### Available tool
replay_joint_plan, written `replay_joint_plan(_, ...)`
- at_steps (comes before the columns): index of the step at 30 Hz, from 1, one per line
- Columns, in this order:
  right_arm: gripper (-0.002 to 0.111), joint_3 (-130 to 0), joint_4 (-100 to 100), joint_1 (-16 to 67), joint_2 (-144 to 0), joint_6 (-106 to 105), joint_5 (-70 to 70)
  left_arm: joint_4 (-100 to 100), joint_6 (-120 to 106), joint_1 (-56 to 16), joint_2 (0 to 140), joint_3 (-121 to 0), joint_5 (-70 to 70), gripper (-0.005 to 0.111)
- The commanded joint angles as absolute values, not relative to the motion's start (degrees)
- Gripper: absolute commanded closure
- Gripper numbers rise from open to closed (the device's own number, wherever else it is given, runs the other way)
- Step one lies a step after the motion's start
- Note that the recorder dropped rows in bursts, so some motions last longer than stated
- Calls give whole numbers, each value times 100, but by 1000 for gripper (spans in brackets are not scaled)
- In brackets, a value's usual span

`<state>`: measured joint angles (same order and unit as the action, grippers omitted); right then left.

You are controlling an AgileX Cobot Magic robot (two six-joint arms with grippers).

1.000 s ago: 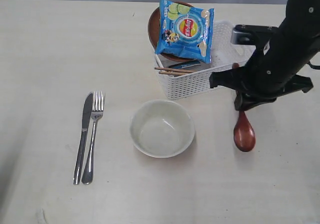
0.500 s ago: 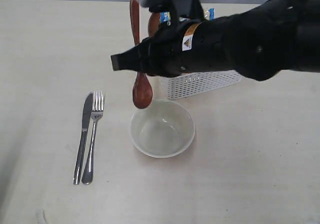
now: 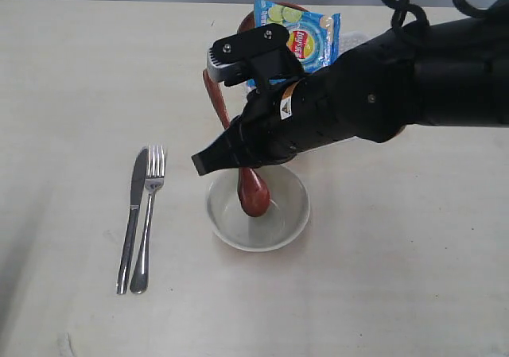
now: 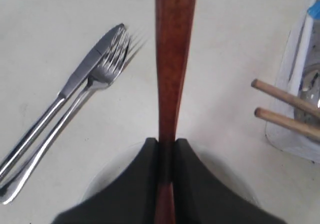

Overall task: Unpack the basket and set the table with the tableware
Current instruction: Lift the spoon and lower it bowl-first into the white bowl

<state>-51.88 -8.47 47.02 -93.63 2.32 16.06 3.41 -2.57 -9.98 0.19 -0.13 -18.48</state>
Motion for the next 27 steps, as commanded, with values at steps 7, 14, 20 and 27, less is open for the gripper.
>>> replay_joint_plan(7, 109, -5192, -854, 4704, -9509, 0, 2043, 292, -255, -984, 0, 0, -1845, 107)
replay_joint_plan(14, 109, -5192, -854, 4704, -9694, -92, 1997, 292, -255, -984, 0, 0, -1845, 107)
replay_joint_plan(20, 108, -5192, -854, 4704, -9694, -181, 2089, 292, -255, -984, 0, 0, -1845, 107)
replay_joint_plan(27, 70, -5192, -854, 4704, -9799, -235, 2288, 292, -255, -984, 0, 0, -1845, 107)
